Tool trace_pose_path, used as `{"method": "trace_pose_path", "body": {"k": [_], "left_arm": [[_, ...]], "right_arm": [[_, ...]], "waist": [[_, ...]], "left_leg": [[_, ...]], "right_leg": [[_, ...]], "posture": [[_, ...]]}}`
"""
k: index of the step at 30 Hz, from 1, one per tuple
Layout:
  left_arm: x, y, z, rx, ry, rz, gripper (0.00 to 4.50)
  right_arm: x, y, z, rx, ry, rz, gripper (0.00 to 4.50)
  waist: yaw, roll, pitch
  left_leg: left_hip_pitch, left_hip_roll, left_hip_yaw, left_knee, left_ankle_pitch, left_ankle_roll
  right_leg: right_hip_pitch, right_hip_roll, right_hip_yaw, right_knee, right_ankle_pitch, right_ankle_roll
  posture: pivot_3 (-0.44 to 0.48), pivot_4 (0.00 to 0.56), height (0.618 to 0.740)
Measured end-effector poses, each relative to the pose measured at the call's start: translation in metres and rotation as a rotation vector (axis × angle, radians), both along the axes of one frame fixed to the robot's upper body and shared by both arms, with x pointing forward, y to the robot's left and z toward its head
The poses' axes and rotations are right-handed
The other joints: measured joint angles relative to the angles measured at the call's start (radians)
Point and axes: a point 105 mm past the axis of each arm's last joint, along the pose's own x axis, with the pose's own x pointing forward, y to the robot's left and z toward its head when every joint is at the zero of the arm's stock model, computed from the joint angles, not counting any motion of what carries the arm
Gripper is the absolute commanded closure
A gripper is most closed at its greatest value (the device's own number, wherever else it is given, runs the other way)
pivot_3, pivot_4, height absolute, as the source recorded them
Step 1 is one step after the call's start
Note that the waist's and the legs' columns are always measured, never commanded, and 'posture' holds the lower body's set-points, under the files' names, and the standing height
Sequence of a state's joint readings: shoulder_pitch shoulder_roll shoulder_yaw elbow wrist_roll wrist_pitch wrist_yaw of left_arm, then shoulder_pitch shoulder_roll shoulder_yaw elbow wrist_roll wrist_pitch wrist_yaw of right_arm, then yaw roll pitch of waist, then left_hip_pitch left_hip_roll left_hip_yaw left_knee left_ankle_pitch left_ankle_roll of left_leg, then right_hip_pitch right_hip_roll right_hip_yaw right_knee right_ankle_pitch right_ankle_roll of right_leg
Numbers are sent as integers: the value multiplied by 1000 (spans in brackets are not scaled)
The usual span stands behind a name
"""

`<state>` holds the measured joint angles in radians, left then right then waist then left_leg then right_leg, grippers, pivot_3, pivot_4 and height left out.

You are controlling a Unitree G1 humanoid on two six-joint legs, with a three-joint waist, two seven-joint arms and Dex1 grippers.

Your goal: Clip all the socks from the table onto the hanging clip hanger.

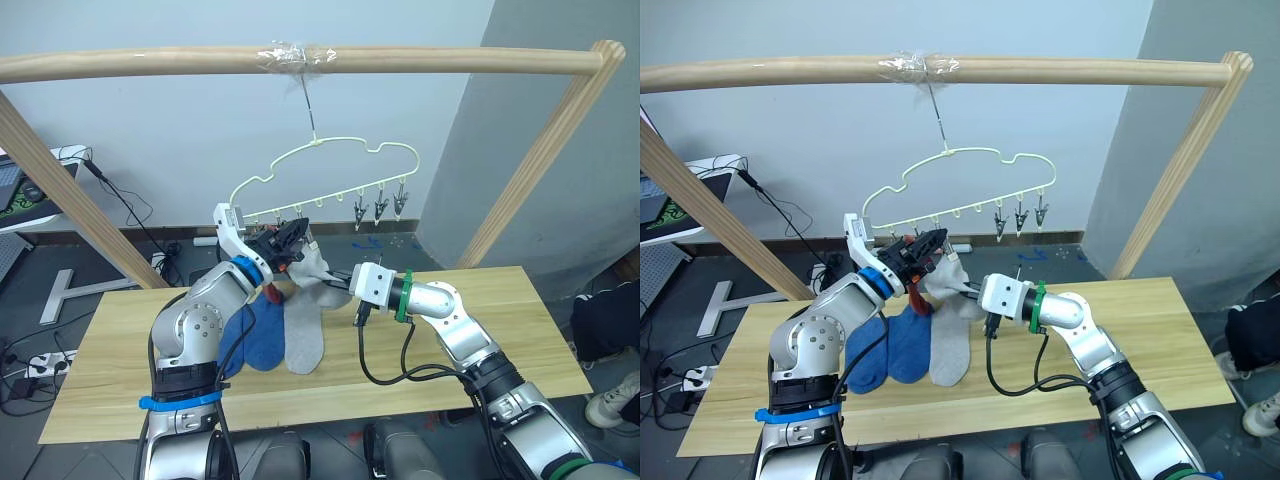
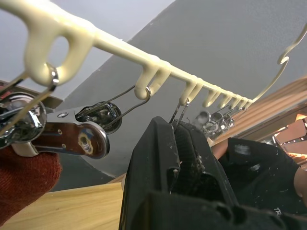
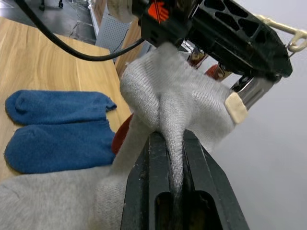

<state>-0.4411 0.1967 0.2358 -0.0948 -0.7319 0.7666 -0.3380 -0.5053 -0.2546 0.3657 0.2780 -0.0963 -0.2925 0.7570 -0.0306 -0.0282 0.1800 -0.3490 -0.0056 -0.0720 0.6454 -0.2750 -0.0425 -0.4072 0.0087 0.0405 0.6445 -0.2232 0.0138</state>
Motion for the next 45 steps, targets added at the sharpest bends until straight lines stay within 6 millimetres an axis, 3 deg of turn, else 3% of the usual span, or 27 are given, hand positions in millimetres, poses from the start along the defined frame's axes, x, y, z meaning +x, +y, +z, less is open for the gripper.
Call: {"method": "trace_pose_path", "body": {"k": [3, 17, 21, 26, 34, 39, 45], "left_arm": [[-1, 0, 0, 1, -2, -1, 4500], [-7, 1, -8, -10, 35, -20, 57], [-17, 7, -10, 17, 51, -45, 22], [-28, 18, -11, 44, 65, -64, 0], [-39, 23, -6, 94, 48, -94, 0], [-47, 26, -14, 210, 39, -113, 0], [-49, 19, -5, 313, -76, -128, 0]], "right_arm": [[0, 0, 0, 0, 0, 0, 4481], [4, -3, -1, 3, 15, -29, 4500], [8, -5, -2, 41, 70, -70, 4500], [13, -7, -6, 122, 217, -121, 3022], [12, -11, -3, 194, 339, -164, 61], [17, -26, 3, 255, 380, -262, 20], [24, -43, 14, 386, 439, -438, 20]], "waist": [[0, 0, 0], [0, 0, 0], [-1, -1, 1], [3, 0, 1], [5, 0, 1], [5, 1, 3], [7, 2, 4]], "left_leg": [[0, 0, 0, 0, 0, 0], [-4, 0, 0, 0, 0, 0], [-10, 1, -2, 0, 0, 0], [-14, 1, -4, 0, 0, 0], [-15, 0, -5, 0, 0, 0], [-15, 1, -5, 0, 0, 0], [-15, 1, -4, 0, 0, 0]], "right_leg": [[0, 0, 0, 0, 0, 0], [-4, 0, 0, 0, 0, 0], [-10, -2, 0, 1, 0, 0], [-14, -3, -1, 2, 0, 0], [-14, -4, -2, 1, 0, 0], [-14, -4, -1, 1, 0, 0], [-14, -4, -1, 1, 0, -1]], "posture": [[36, 148, 740], [41, 155, 740], [41, 155, 740], [49, 159, 740], [61, 165, 740], [65, 170, 740], [65, 171, 740]]}}
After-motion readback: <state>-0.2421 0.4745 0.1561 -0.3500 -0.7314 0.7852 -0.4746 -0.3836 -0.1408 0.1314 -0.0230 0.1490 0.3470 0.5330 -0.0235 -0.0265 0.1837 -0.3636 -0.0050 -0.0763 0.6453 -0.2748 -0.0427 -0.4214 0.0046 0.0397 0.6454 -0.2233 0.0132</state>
